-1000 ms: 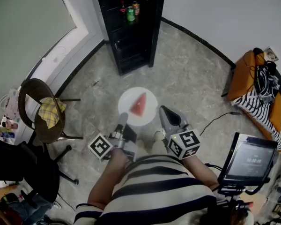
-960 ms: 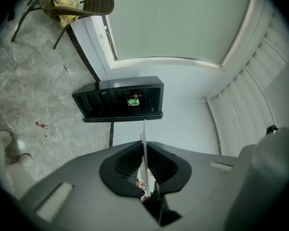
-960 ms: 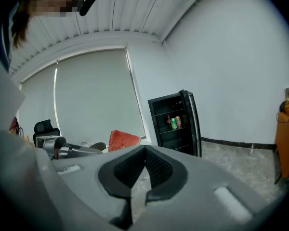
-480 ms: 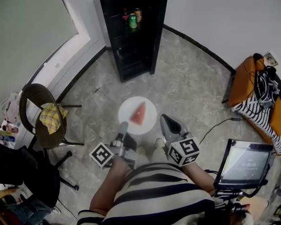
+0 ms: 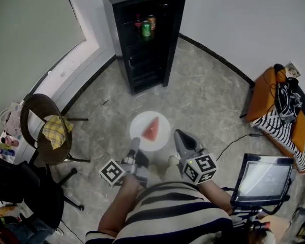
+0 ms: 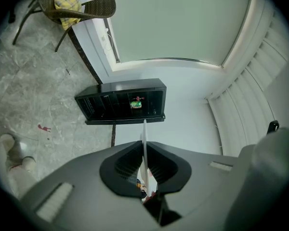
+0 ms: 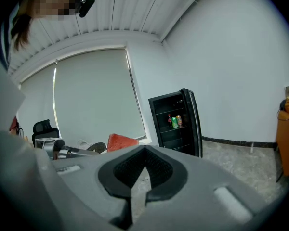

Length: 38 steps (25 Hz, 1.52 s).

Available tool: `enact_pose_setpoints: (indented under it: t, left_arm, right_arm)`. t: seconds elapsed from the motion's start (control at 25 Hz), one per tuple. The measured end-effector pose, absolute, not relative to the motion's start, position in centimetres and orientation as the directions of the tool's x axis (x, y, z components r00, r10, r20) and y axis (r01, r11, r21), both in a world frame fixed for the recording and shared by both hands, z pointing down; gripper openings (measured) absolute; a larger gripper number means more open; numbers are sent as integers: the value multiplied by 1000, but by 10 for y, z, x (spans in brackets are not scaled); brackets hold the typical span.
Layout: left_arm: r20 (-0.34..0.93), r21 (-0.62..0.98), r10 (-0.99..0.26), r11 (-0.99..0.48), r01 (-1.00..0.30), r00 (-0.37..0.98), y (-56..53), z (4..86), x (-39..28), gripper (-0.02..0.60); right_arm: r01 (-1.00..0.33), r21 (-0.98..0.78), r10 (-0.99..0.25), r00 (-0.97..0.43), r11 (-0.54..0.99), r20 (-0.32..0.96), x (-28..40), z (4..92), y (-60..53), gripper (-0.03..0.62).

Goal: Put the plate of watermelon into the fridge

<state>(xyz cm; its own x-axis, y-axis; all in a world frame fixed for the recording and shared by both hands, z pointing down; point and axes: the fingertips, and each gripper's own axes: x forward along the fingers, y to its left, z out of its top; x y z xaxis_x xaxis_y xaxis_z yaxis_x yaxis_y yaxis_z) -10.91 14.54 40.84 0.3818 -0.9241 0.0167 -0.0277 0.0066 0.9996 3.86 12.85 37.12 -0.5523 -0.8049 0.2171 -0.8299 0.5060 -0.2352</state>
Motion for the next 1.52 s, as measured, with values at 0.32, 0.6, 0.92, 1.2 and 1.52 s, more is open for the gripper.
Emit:
enact_pose_setpoints:
  t: [0.32, 0.6, 0.92, 1.2, 1.52]
  left_arm:
    - [2, 1000, -924, -6, -21, 383, 144, 406, -118, 14]
    - [7, 1000, -917, 2, -14, 399, 130, 417, -117, 14]
    - [6, 1000, -925, 2, -11, 380, 93, 426, -112, 14]
    - [9, 1000, -938, 2, -20, 346, 59, 429, -106, 14]
    - [26, 1000, -952, 22, -17, 305, 22, 438, -97, 14]
  right_arm:
    - [-830, -227, -807, -553, 510, 207, 25, 369, 120, -3]
    - [-833, -232, -815, -546, 503, 193, 33, 371, 100, -3]
    - [-825, -187, -809, -563, 534, 169, 26, 371, 60, -3]
    - [-808, -195, -794, -586, 556, 163, 24, 377, 27, -3]
    - [-804, -198, -778, -594, 561, 204, 42, 395, -7, -3]
